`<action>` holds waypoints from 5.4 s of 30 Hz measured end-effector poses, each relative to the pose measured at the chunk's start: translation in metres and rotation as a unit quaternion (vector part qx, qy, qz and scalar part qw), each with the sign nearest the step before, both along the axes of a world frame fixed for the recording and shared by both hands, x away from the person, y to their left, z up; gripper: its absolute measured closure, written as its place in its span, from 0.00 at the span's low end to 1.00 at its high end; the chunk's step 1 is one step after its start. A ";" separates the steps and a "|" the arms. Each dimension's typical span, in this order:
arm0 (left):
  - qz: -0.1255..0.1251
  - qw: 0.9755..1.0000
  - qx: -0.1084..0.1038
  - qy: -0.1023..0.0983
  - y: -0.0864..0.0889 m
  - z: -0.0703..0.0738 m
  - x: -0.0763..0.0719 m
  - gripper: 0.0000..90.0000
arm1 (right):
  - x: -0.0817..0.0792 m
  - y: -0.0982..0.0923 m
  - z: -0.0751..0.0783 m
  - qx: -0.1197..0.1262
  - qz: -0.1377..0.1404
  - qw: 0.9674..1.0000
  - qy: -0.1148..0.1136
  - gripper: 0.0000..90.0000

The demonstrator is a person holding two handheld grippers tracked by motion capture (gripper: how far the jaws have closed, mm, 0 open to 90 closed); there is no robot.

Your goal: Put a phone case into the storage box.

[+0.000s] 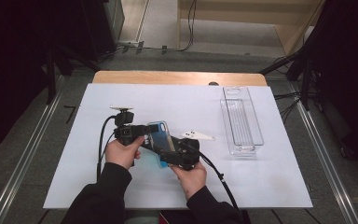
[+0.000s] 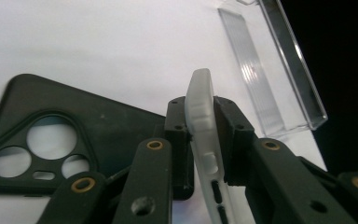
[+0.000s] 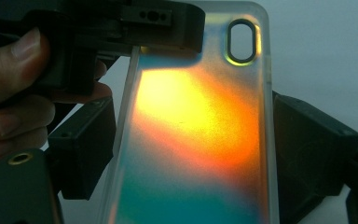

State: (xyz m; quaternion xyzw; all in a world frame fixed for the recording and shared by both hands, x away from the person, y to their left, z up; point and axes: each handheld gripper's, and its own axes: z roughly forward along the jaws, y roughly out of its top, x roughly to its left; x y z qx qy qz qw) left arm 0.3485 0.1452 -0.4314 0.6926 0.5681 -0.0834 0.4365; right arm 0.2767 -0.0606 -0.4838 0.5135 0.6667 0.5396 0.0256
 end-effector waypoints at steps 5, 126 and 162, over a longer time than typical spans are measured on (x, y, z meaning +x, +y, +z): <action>-0.013 1.000 -0.017 0.004 0.000 0.000 0.001 0.87 | 0.001 -0.002 0.000 -0.001 0.007 1.000 0.002 0.16; -0.108 0.986 -0.036 -0.120 -0.039 0.022 -0.051 0.45 | 0.008 -0.063 0.035 -0.147 0.059 0.987 -0.040 0.16; -0.288 0.938 0.090 -0.173 0.013 -0.009 -0.070 0.32 | 0.020 -0.102 0.058 -0.130 0.133 0.981 -0.059 0.16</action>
